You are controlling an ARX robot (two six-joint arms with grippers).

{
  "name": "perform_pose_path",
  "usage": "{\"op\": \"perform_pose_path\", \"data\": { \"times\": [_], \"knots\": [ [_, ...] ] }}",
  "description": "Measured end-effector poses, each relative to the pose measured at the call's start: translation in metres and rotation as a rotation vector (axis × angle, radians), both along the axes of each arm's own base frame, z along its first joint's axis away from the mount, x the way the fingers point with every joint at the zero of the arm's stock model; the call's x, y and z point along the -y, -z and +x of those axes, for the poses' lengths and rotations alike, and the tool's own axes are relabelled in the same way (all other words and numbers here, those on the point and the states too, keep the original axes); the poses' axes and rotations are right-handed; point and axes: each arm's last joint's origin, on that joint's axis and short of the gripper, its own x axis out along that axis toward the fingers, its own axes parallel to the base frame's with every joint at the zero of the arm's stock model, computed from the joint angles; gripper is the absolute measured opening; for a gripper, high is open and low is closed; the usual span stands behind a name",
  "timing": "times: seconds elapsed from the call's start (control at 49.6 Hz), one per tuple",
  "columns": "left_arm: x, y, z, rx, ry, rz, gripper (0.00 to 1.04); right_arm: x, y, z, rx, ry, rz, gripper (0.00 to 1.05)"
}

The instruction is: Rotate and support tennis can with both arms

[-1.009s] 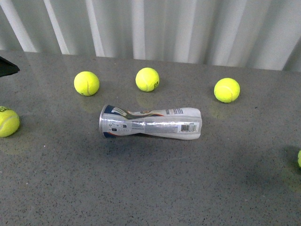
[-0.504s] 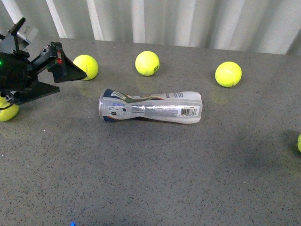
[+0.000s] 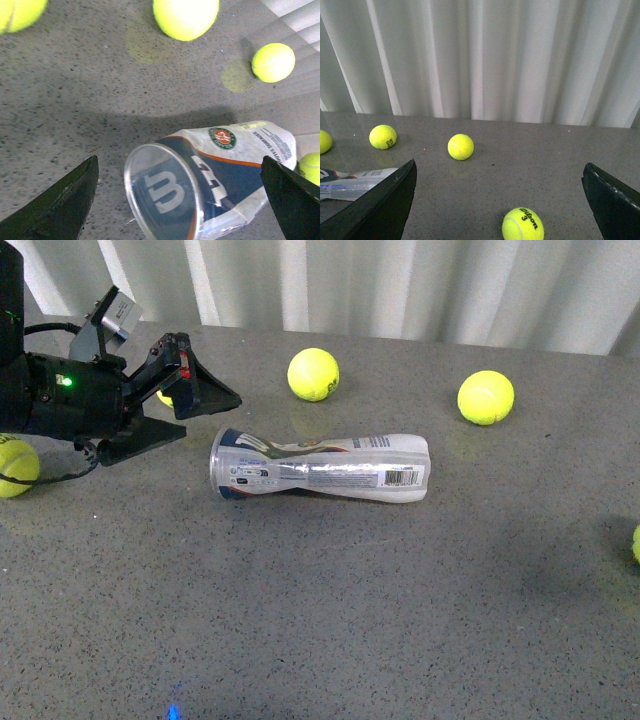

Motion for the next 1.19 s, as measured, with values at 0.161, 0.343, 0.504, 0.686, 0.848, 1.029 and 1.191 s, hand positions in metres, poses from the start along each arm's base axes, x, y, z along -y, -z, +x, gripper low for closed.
{"op": "perform_pose_path", "data": {
  "times": [0.161, 0.343, 0.504, 0.686, 0.848, 1.029, 1.191],
  "knots": [
    [0.016, 0.002, -0.003, -0.029, 0.058, -0.042, 0.98, 0.000, 0.000, 0.000, 0.000, 0.000, 0.000, 0.97],
    [0.028, 0.014, -0.006, -0.084, 0.076, -0.029, 0.98, 0.000, 0.000, 0.000, 0.000, 0.000, 0.000, 0.97],
    [0.038, 0.018, -0.008, -0.119, 0.089, -0.039, 0.98, 0.000, 0.000, 0.000, 0.000, 0.000, 0.000, 0.97],
    [0.045, 0.017, -0.008, -0.130, 0.091, -0.060, 0.88, 0.000, 0.000, 0.000, 0.000, 0.000, 0.000, 0.97],
    [0.051, 0.017, -0.009, -0.156, 0.100, -0.090, 0.65, 0.000, 0.000, 0.000, 0.000, 0.000, 0.000, 0.97],
    [0.062, 0.007, -0.023, -0.196, 0.105, -0.163, 0.35, 0.000, 0.000, 0.000, 0.000, 0.000, 0.000, 0.97],
    [0.071, -0.016, -0.037, -0.229, 0.137, -0.167, 0.12, 0.000, 0.000, 0.000, 0.000, 0.000, 0.000, 0.97]
  ]
}}
